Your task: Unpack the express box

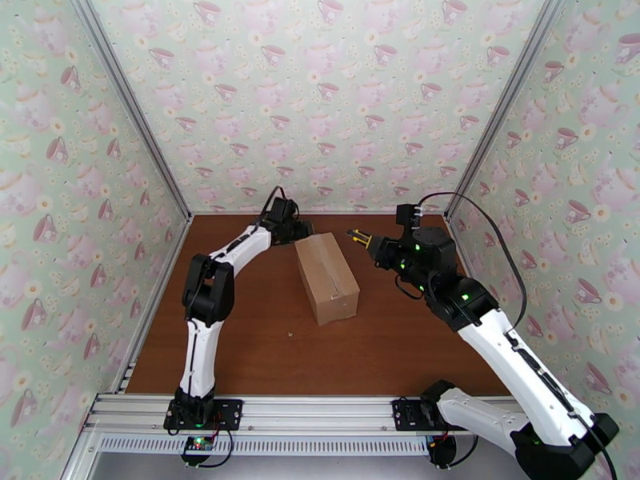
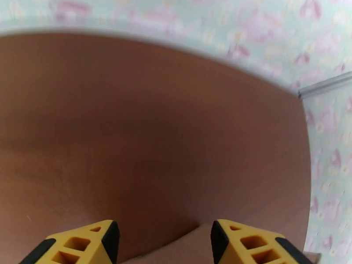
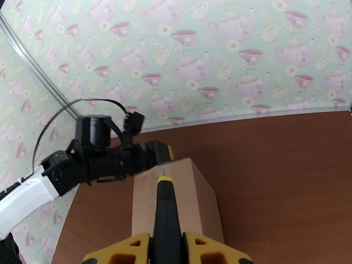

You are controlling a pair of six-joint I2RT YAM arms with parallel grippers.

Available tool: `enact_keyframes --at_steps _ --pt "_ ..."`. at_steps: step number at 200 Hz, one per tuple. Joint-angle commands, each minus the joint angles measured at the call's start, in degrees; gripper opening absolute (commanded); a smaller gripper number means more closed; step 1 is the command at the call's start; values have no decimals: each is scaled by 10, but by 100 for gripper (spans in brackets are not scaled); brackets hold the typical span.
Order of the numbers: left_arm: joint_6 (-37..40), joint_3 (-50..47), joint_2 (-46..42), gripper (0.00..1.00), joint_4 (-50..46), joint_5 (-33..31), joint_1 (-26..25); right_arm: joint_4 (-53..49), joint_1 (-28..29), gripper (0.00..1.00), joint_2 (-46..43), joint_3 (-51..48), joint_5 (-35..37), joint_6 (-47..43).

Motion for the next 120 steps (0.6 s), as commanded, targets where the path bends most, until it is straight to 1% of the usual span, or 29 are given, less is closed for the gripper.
enact_keyframes --at_steps 1,23,41,73,98,120 --pt "-9 -50 -60 61 34 18 -16 -3 2 0 -10 13 -28 -8" --pt "-26 -97 -89 61 60 25 -26 -16 16 0 -21 6 -21 -11" --pt "-34 -123 -110 61 71 10 -29 -23 25 0 -29 -5 -14 -12" --pt "-27 -134 -160 60 44 -42 -3 -44 44 0 -32 -19 1 -31" --pt "-15 -156 -232 62 25 -80 26 -50 50 0 -22 -24 -4 -43" --pt "-9 -175 -303 64 -20 -107 29 -48 51 0 -10 -21 -12 -50"
